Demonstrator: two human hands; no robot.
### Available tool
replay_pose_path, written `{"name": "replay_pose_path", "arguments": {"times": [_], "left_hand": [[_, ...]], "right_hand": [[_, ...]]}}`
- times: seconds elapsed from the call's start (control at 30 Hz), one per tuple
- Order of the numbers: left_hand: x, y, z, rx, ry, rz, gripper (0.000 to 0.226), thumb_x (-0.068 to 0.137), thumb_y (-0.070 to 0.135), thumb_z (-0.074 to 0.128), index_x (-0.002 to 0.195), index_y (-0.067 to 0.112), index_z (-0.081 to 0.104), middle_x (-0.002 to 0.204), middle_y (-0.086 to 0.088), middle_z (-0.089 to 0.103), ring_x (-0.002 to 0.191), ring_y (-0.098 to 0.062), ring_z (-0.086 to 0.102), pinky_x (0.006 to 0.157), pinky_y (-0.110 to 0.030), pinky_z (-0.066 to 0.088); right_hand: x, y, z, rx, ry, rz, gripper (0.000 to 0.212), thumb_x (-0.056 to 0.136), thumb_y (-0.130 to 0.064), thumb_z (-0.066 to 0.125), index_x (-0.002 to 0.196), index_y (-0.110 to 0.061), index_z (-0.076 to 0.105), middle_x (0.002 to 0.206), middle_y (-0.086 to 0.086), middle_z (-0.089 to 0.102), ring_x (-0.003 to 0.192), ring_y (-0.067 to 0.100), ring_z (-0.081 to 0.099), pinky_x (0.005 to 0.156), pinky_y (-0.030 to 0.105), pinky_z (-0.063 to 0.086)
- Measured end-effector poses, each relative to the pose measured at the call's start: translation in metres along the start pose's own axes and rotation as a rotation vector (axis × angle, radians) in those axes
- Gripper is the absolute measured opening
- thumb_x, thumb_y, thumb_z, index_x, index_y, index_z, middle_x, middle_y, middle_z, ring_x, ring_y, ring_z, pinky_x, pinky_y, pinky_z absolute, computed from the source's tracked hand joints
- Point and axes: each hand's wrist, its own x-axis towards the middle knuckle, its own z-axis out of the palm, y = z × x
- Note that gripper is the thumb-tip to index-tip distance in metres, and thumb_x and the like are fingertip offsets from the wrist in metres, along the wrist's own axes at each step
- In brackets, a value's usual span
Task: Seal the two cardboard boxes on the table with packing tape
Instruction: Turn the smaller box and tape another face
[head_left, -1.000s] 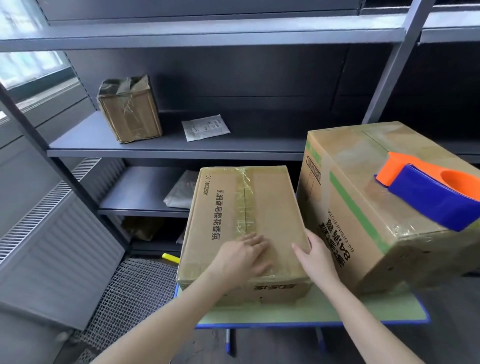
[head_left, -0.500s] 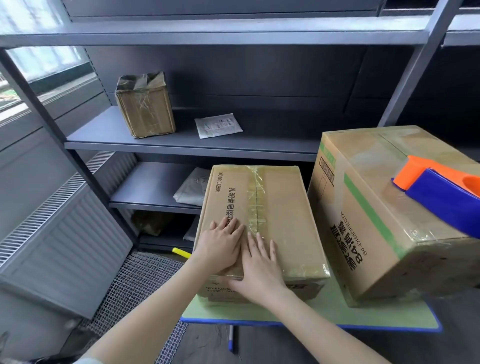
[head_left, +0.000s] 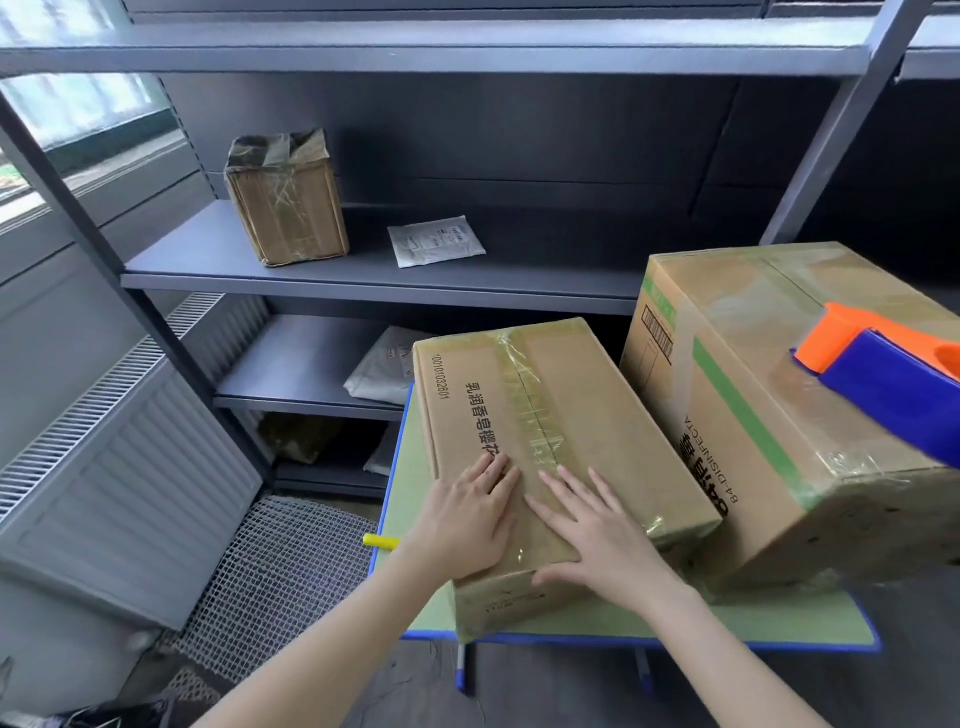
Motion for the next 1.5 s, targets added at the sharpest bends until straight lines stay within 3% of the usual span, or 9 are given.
{"name": "replay_pose_path", "arguments": {"times": [0.17, 0.27, 0.37, 0.47, 0.6, 0.8, 1.13, 1.5], "left_hand": [[-0.006, -0.005, -0.001, -0.169, 0.078, 0.102, 0.046, 0.097, 0.040, 0.034, 0.139, 0.023, 0.044, 0.149, 0.008, 0.036, 0.137, -0.007, 0.031, 0.102, -0.027, 0.039], [0.002, -0.014, -0.005, -0.263, 0.132, 0.055, 0.039, 0.099, 0.032, 0.039, 0.134, 0.020, 0.051, 0.144, 0.007, 0.043, 0.134, -0.009, 0.038, 0.104, -0.024, 0.034], [0.015, -0.030, -0.009, -0.290, 0.134, -0.013, 0.040, 0.099, 0.028, 0.040, 0.136, 0.016, 0.048, 0.148, 0.001, 0.038, 0.140, -0.013, 0.028, 0.113, -0.022, 0.018], [0.024, -0.047, -0.012, -0.212, 0.071, -0.076, 0.046, 0.099, 0.031, 0.039, 0.143, 0.016, 0.037, 0.154, -0.002, 0.025, 0.143, -0.017, 0.017, 0.116, -0.027, 0.008], [0.038, -0.066, -0.015, -0.121, -0.013, -0.118, 0.053, 0.100, 0.037, 0.035, 0.146, 0.013, 0.027, 0.157, -0.005, 0.015, 0.145, -0.018, 0.011, 0.117, -0.031, 0.006], [0.045, -0.090, -0.007, -0.053, -0.091, -0.182, 0.070, 0.096, 0.055, 0.025, 0.151, 0.015, 0.007, 0.159, 0.002, 0.002, 0.145, -0.011, -0.002, 0.117, -0.038, -0.005], [0.059, -0.137, -0.010, -0.023, -0.029, -0.232, 0.072, 0.096, 0.054, 0.029, 0.150, 0.009, 0.010, 0.158, -0.008, 0.008, 0.145, -0.023, 0.002, 0.118, -0.041, 0.002], [0.091, -0.164, -0.017, -0.079, -0.010, -0.279, 0.080, 0.094, 0.056, 0.032, 0.148, 0.003, 0.009, 0.156, -0.013, 0.015, 0.144, -0.026, 0.011, 0.117, -0.043, 0.008]], "right_hand": [[-0.017, 0.017, -0.015, 0.245, -0.081, 0.068, 0.094, 0.058, -0.091, 0.029, 0.140, -0.052, 0.002, 0.149, -0.025, -0.014, 0.139, 0.009, -0.025, 0.111, 0.040, -0.023], [-0.013, 0.003, -0.024, 0.208, -0.109, 0.139, 0.102, 0.060, -0.092, 0.024, 0.146, -0.041, 0.012, 0.152, -0.017, -0.012, 0.140, 0.018, -0.023, 0.111, 0.047, -0.021], [0.001, -0.032, -0.024, 0.166, -0.117, 0.185, 0.112, 0.063, -0.092, 0.014, 0.150, -0.023, 0.004, 0.155, 0.001, -0.015, 0.140, 0.028, -0.022, 0.112, 0.053, -0.016], [0.020, -0.063, -0.018, 0.149, -0.117, 0.265, 0.113, 0.065, -0.090, 0.014, 0.150, -0.017, -0.005, 0.155, 0.010, -0.016, 0.139, 0.037, -0.021, 0.108, 0.061, -0.015], [0.036, -0.082, -0.012, 0.080, -0.116, 0.271, 0.102, 0.073, -0.078, 0.032, 0.149, -0.021, -0.004, 0.154, 0.012, -0.020, 0.135, 0.044, -0.027, 0.095, 0.072, -0.022], [0.039, -0.081, -0.011, 0.085, -0.119, 0.196, 0.091, 0.073, -0.062, 0.040, 0.148, -0.034, -0.005, 0.153, 0.000, -0.027, 0.132, 0.045, -0.032, 0.088, 0.075, -0.024], [0.032, -0.081, -0.016, 0.197, -0.109, 0.076, 0.085, 0.073, -0.055, 0.046, 0.146, -0.044, 0.004, 0.146, -0.033, -0.021, 0.134, 0.030, -0.036, 0.086, 0.071, -0.031], [0.023, -0.075, -0.025, 0.271, -0.174, 0.007, 0.084, 0.075, -0.046, 0.058, 0.141, -0.056, 0.006, 0.139, -0.049, -0.008, 0.136, 0.013, -0.034, 0.093, 0.064, -0.033]]}}
